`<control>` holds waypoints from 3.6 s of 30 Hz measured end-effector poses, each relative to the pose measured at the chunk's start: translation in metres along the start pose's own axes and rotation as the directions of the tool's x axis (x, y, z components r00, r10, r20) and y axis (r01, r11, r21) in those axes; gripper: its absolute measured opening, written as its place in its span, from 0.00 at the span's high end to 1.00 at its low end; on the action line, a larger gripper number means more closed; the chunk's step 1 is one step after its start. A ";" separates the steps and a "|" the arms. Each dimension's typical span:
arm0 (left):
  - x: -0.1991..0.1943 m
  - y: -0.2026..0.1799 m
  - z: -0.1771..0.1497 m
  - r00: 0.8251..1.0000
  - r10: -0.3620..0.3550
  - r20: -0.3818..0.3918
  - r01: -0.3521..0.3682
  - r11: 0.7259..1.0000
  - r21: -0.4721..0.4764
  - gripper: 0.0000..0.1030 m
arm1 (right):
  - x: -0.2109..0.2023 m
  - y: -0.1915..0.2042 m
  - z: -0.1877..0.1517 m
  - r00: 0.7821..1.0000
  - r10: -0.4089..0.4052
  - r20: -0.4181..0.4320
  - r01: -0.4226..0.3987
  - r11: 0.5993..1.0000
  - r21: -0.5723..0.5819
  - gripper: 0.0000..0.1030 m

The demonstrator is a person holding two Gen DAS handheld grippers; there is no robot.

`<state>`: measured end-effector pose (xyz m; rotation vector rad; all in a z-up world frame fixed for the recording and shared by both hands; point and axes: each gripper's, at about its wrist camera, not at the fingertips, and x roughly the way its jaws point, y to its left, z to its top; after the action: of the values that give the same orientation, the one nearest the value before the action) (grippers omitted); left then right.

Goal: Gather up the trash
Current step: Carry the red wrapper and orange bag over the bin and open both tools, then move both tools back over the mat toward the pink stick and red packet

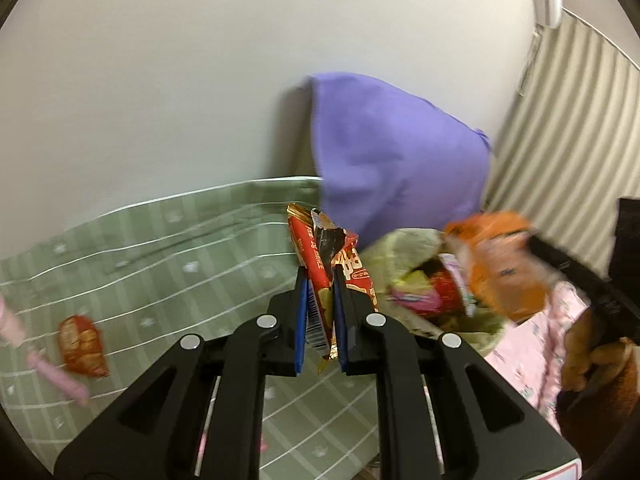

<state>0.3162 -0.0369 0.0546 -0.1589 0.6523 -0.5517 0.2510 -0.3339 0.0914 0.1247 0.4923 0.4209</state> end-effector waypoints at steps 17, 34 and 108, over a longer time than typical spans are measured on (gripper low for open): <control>0.145 -0.106 -0.002 0.938 -0.214 -0.272 0.250 0.963 0.105 0.89 | 0.023 -0.061 -0.055 0.976 -0.125 -0.180 0.127 0.992 0.002 0.93; 0.190 -0.114 -0.020 0.914 -0.175 -0.365 0.262 0.943 0.204 0.89 | 0.042 -0.093 -0.071 0.947 -0.150 -0.284 0.179 0.981 0.079 0.93; -0.098 0.225 -0.142 0.892 0.440 -0.104 -0.435 0.770 -0.467 0.48 | 0.151 0.121 -0.054 0.972 0.074 -0.223 -0.116 0.977 -0.177 0.72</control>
<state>0.2626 0.2097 -0.0745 -0.4643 0.7787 0.0787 0.3011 -0.1598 0.0050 -0.0826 0.6589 0.5770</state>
